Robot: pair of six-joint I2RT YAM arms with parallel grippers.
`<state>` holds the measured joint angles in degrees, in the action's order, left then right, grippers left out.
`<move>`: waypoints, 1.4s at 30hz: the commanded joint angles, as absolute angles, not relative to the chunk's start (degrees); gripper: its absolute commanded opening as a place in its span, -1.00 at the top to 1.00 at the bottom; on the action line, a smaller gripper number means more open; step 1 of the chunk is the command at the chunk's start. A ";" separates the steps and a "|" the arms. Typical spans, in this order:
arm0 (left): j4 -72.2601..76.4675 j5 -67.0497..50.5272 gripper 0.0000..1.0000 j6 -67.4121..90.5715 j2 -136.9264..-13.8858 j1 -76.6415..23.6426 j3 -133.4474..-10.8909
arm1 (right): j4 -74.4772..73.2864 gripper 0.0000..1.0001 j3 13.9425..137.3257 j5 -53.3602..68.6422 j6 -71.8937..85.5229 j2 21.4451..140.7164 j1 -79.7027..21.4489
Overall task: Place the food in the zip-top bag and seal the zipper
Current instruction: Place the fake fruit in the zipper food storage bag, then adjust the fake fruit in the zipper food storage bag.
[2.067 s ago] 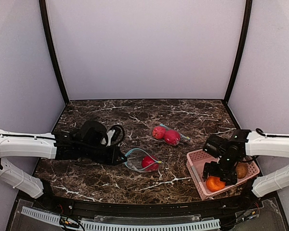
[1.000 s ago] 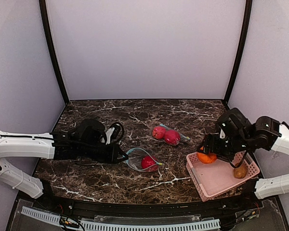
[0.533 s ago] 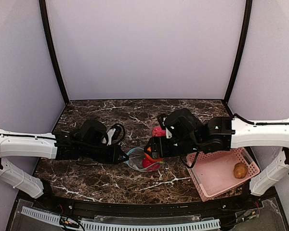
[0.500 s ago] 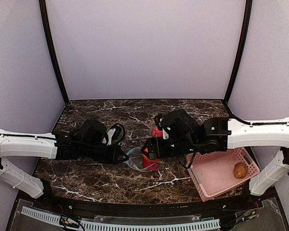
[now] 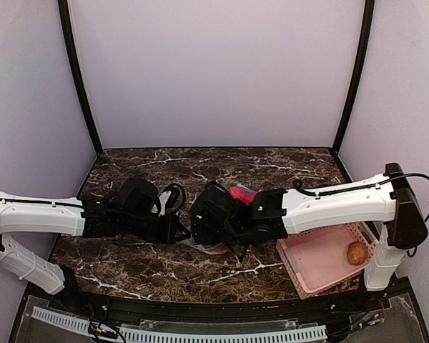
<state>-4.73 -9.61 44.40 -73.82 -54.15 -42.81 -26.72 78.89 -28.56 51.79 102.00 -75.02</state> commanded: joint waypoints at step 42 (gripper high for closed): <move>-5.44 -9.35 0.99 43.79 -73.31 -52.07 -40.95 | -24.96 -0.82 69.98 -19.49 39.38 95.52 -72.97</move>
